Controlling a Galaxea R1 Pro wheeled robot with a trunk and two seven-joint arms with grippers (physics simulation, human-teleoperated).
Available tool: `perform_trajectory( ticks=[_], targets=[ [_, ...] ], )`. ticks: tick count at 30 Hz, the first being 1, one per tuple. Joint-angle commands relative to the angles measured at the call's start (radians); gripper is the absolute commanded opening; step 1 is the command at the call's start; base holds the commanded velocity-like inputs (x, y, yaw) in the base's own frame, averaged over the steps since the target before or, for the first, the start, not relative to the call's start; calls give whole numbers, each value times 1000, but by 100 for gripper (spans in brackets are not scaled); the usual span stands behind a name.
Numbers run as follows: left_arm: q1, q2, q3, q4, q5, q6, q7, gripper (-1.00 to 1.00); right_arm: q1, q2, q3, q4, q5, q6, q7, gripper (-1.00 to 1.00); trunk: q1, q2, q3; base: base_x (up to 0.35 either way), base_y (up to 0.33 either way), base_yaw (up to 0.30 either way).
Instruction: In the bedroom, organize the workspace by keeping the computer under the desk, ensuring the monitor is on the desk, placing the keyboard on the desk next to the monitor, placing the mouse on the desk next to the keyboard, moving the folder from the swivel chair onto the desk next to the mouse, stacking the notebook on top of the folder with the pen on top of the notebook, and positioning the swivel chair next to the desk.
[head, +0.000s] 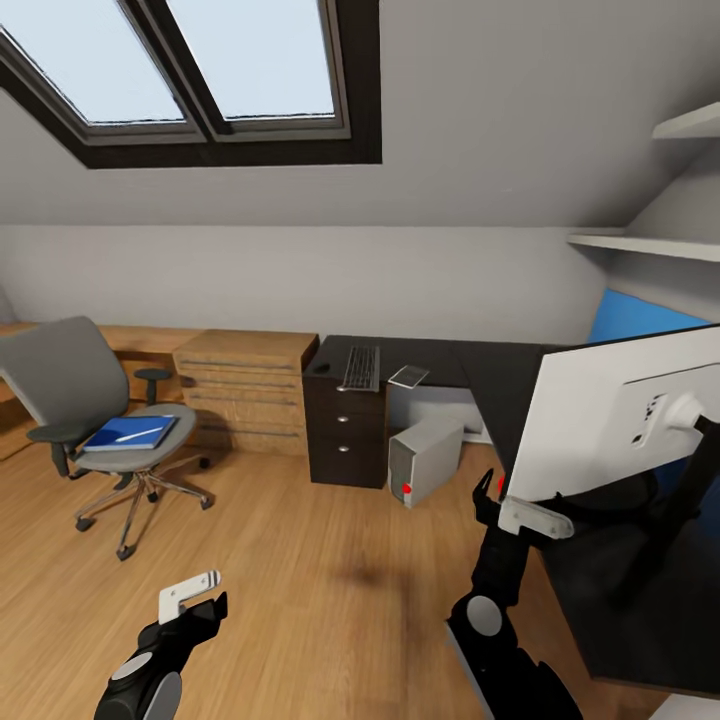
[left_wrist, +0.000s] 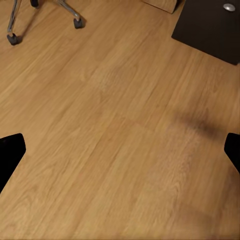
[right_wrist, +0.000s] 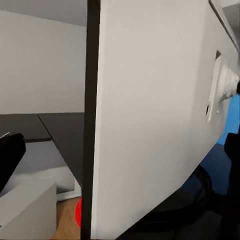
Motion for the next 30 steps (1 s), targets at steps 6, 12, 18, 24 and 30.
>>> perform_trajectory(
  ticks=[6,12,18,24,30],
  targets=[
    [-1,1,-3,-1,10,2,9,100,-1,-5,0,-1,45,-5,-15,100,-23,42,18,0,0,0],
    [-1,1,-11,-1,10,3,9,100,-43,-1,-36,7,53,88,-11,100,-46,84,37,0,0,0],
    [-1,1,-13,-1,10,3,9,100,-75,0,-41,19,52,141,0,100,-69,126,55,0,0,0],
    [-1,1,-21,-1,11,2,9,100,-81,2,-40,53,51,151,4,100,-84,154,68,0,0,0],
    [-1,1,-35,0,12,-1,10,100,-82,1,-39,78,50,153,3,100,-84,154,68,0,0,0]
  ],
)
